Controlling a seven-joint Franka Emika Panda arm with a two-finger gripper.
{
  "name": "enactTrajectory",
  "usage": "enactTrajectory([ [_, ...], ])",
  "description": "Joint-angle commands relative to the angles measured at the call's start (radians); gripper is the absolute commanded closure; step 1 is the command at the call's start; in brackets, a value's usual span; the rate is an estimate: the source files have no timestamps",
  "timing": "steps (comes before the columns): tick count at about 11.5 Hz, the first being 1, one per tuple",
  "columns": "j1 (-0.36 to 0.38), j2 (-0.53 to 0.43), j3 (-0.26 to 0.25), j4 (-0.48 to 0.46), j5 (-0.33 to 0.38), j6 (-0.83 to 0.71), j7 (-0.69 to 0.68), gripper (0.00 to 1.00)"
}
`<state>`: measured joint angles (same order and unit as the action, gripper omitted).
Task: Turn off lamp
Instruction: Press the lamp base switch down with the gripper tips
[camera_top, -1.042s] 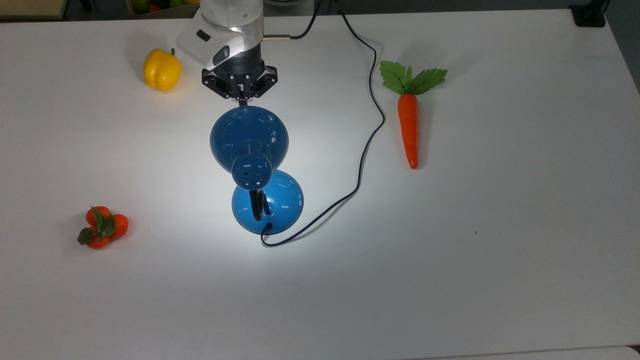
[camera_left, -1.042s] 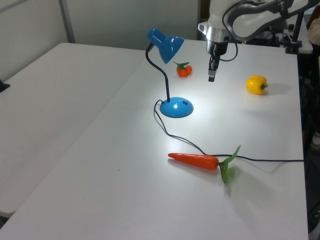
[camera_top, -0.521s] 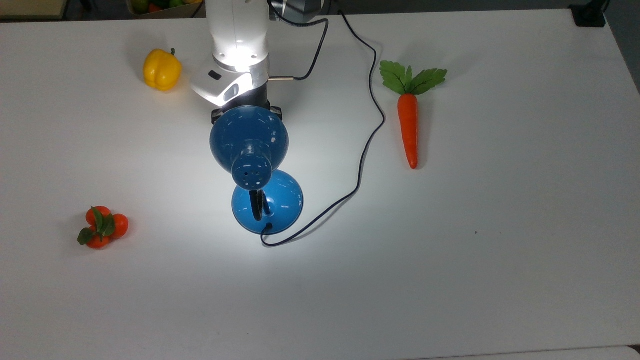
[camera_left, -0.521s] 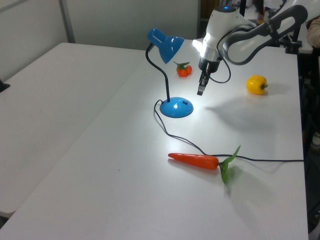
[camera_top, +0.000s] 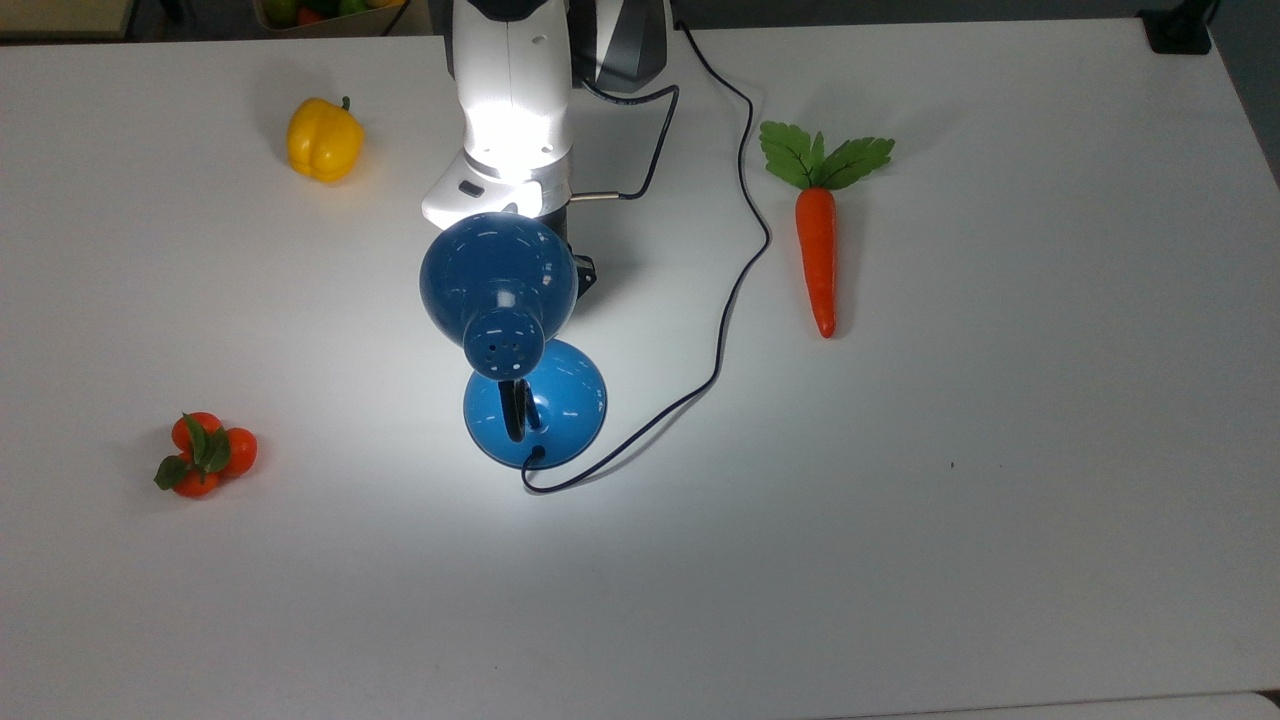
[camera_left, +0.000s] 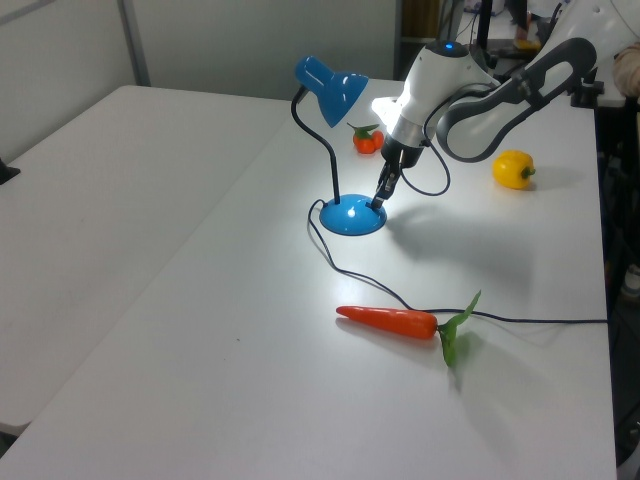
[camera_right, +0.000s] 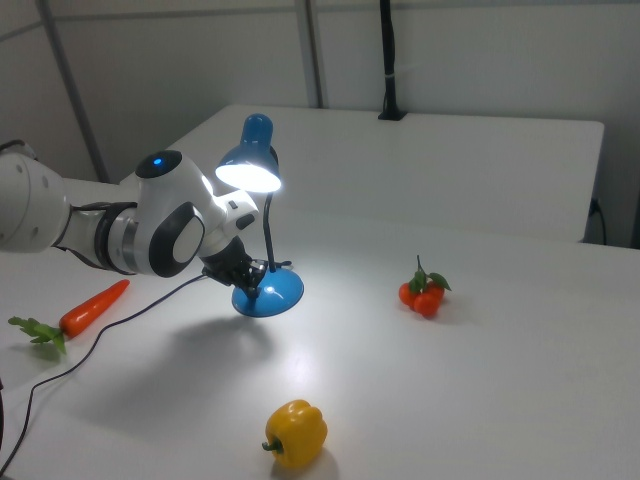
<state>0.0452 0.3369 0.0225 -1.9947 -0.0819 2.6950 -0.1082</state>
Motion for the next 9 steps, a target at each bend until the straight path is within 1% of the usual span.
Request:
enactTrajectory([
  [1, 0.007, 0.014, -0.006, 0.002, 0.01, 0.052, 0.007, 1.0],
  [7, 0.008, 0.022, -0.006, -0.004, 0.01, 0.039, 0.015, 1.0],
  [8, 0.01, 0.021, -0.006, -0.006, 0.01, 0.02, 0.025, 1.0],
  [9, 0.01, 0.016, -0.006, -0.001, 0.007, -0.034, 0.041, 1.0],
])
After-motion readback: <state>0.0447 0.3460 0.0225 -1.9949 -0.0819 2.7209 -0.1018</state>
